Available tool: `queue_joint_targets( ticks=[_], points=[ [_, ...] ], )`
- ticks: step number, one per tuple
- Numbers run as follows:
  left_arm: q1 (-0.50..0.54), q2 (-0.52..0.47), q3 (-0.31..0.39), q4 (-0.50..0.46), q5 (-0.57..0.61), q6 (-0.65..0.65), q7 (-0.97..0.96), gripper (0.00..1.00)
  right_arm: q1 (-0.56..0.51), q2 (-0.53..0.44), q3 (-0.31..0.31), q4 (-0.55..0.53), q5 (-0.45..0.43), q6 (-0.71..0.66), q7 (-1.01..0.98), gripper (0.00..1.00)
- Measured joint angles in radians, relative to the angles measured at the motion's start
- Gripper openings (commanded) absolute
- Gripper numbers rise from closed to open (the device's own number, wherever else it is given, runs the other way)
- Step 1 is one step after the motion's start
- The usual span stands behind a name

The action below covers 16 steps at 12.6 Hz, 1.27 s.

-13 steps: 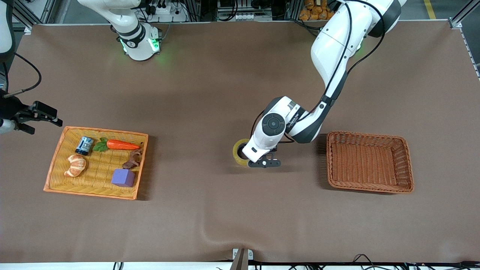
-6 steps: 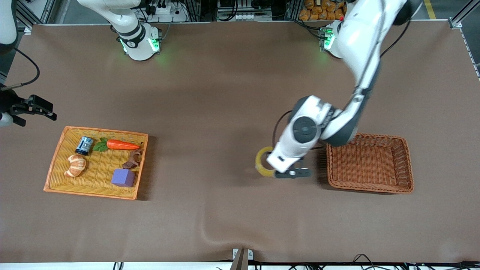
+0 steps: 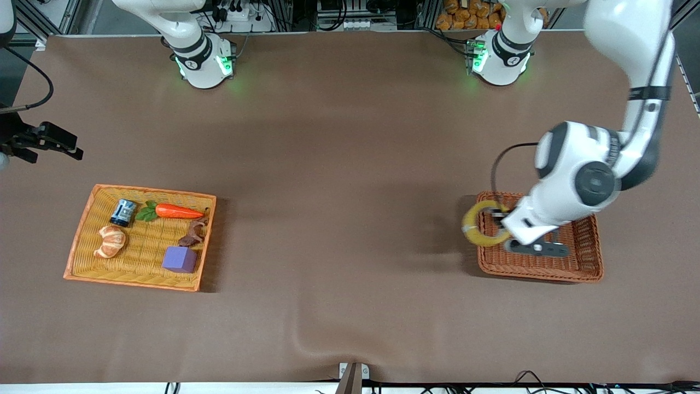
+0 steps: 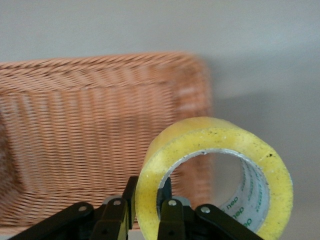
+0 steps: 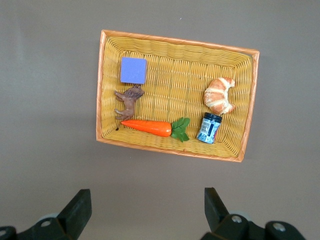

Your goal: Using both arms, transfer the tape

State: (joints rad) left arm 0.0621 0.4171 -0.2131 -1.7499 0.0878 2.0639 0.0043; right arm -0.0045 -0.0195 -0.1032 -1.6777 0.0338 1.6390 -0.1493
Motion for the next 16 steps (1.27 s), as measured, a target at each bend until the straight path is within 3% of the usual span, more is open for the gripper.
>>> queue_joint_targets(
  ticks=[3, 4, 5, 6, 7, 12, 16],
  points=[
    [0.117, 0.053, -0.002, -0.026, 0.0, 0.041, 0.209, 0.0, 0.0, 0.0, 0.001, -0.001, 0.0, -0.014, 0.003, 1.0],
    [0.142, 0.079, -0.002, -0.023, 0.0, 0.055, 0.253, 0.06, 0.0, 0.0, 0.001, -0.002, 0.0, -0.018, 0.004, 1.0],
    [0.156, 0.107, -0.003, -0.01, 0.0, 0.064, 0.275, 0.32, 0.0, 0.0, 0.001, -0.003, 0.0, -0.02, 0.004, 1.0],
    [0.157, 0.133, -0.004, 0.01, 0.0, 0.07, 0.279, 0.84, 0.0, 0.0, 0.002, -0.004, 0.0, -0.021, 0.004, 1.0],
    [0.155, 0.15, -0.01, 0.032, 0.0, 0.071, 0.279, 1.0, 0.0, 0.0, 0.002, -0.005, 0.0, -0.021, 0.004, 1.0],
    [0.154, 0.11, -0.02, 0.119, -0.038, 0.003, 0.27, 1.0, 0.0, 0.002, 0.003, -0.011, 0.011, -0.021, 0.005, 1.0],
    [0.148, -0.032, -0.052, 0.272, -0.041, -0.277, 0.213, 1.0, 0.0, 0.002, 0.002, -0.011, 0.011, -0.02, 0.005, 1.0]
  ],
)
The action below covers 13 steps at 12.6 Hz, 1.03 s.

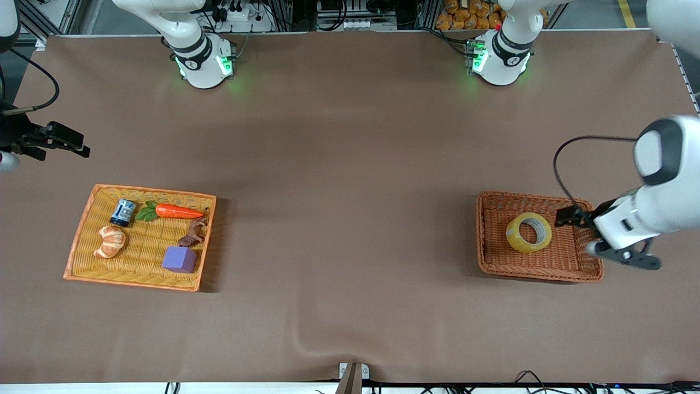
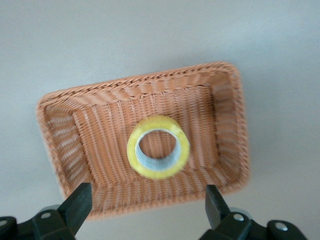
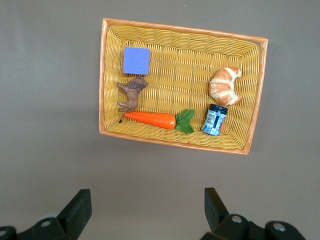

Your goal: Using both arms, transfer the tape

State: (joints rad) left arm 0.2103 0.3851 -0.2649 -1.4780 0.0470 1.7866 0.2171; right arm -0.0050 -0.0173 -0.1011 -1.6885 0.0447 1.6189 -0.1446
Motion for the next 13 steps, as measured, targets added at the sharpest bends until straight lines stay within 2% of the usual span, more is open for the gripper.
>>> queue_joint_targets(
  ticks=[3, 8, 11, 13],
  points=[
    [-0.013, -0.093, -0.015, 0.075, 0.0, -0.12, -0.144, 1.0, 0.0, 0.0, 0.0, 0.0, 0.0, 0.0, 0.0, 1.0],
    [-0.049, -0.25, -0.006, 0.076, 0.0, -0.243, -0.216, 1.0, -0.001, 0.0, -0.002, 0.0, 0.0, 0.001, 0.0, 1.0],
    [-0.222, -0.305, 0.167, 0.046, 0.0, -0.287, -0.217, 1.0, -0.001, 0.0, -0.002, 0.0, 0.0, 0.001, 0.0, 1.0],
    [-0.269, -0.331, 0.216, 0.02, 0.0, -0.29, -0.217, 1.0, -0.001, 0.0, -0.002, 0.0, 0.0, 0.001, 0.0, 1.0]
  ],
)
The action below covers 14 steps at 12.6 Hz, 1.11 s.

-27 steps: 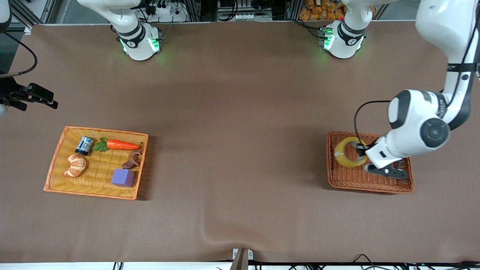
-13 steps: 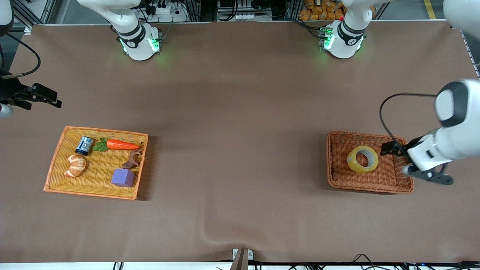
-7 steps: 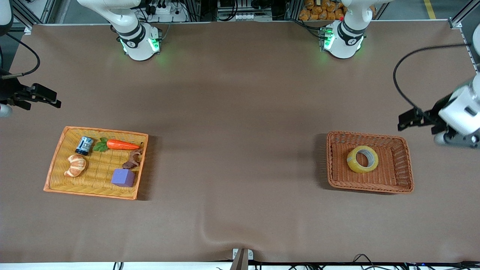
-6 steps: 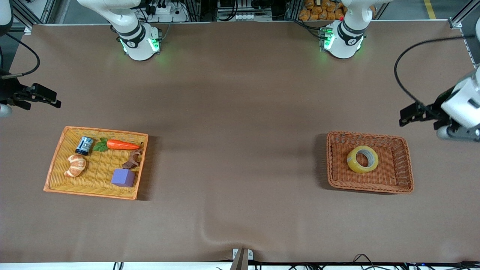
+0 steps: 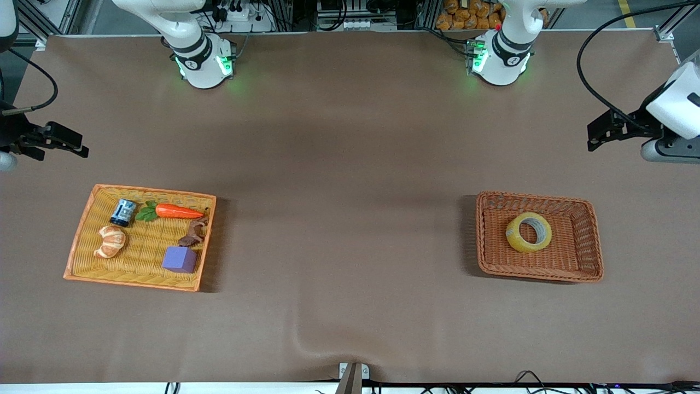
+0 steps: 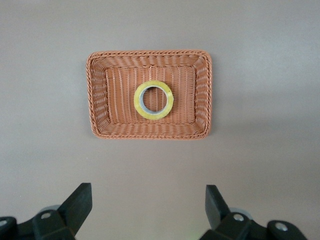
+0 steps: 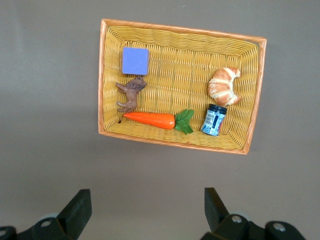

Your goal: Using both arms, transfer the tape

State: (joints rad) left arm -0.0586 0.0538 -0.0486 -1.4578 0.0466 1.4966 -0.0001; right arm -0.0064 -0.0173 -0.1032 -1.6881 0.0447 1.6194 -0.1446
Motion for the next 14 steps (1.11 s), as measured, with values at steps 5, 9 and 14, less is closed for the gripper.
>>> queue_joint_targets(
  ticks=[5, 9, 14],
  points=[
    [0.0, -0.019, 0.009, -0.03, -0.009, 0.0, -0.003, 1.0, 0.0, 0.0, -0.001, 0.0, 0.0, 0.0, 0.0, 1.0],
    [0.003, -0.022, 0.014, -0.03, -0.009, -0.004, -0.003, 1.0, 0.0, 0.0, -0.001, 0.0, 0.0, 0.012, -0.001, 1.0],
    [0.045, -0.024, 0.02, -0.03, -0.01, -0.029, -0.003, 1.0, 0.0, 0.0, -0.001, 0.001, 0.0, 0.042, -0.037, 1.0]
  ],
)
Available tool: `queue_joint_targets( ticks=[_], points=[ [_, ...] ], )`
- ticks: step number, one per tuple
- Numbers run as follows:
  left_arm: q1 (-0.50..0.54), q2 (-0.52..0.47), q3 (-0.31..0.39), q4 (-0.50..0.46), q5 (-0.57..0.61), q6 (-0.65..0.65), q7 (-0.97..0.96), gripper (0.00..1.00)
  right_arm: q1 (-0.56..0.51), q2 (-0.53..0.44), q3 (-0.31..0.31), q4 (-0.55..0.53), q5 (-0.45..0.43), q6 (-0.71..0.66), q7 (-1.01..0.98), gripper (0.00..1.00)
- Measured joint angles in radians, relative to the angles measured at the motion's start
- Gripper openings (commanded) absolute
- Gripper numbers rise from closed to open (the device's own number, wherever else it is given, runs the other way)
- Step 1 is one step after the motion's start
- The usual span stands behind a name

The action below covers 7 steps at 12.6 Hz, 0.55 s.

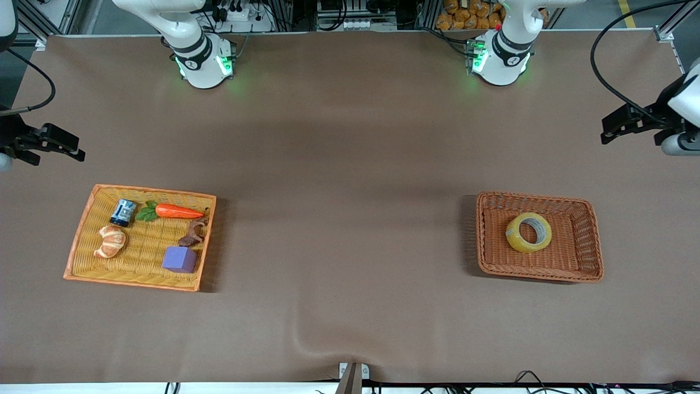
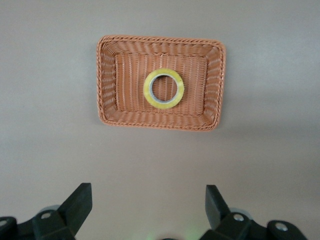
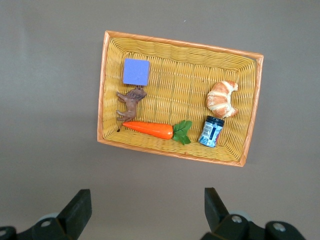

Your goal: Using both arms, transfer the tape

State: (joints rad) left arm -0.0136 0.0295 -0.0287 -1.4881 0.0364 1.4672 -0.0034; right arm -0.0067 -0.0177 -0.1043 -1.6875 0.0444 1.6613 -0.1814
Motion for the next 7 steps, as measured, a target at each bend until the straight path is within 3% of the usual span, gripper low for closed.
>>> queue_joint_targets(
  ticks=[7],
  points=[
    [0.006, -0.001, 0.0, 0.0, -0.001, -0.025, 0.0, 1.0, 0.0, 0.0, 0.0, 0.0, 0.0, -0.005, -0.001, 1.0]
  ],
)
